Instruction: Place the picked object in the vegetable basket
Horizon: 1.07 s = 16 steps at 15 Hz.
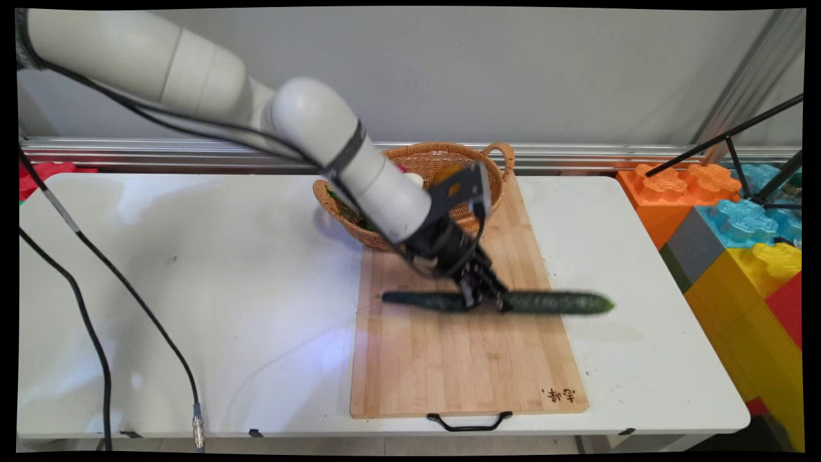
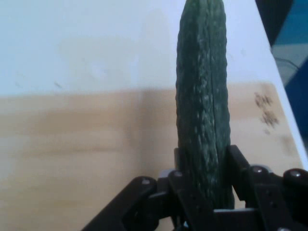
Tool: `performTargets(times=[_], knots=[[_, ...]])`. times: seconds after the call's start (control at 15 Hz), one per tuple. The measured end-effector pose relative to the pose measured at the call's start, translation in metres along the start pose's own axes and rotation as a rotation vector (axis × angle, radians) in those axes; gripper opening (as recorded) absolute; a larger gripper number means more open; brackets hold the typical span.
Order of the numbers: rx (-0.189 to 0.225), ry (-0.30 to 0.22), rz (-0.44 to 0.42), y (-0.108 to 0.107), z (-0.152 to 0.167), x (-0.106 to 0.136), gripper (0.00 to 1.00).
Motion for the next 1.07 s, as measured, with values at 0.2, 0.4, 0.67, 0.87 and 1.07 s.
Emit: performTargets(times=[0.2,0.4,0.67,0.87,1.07], knots=[[0.056,0.034,0.008,-0.023,-0.021,0.018,0.0],[0.131,0.065,0.014,-0.052,-0.04,0.032,0.0],[0.255,0.101,-0.004,-0.103,-0.063,0.039,0.0],[0.29,0.115,-0.03,-0.127,-0.063,0.031,0.0],[0.311,0.123,-0.073,-0.144,-0.05,0.015,0.0]])
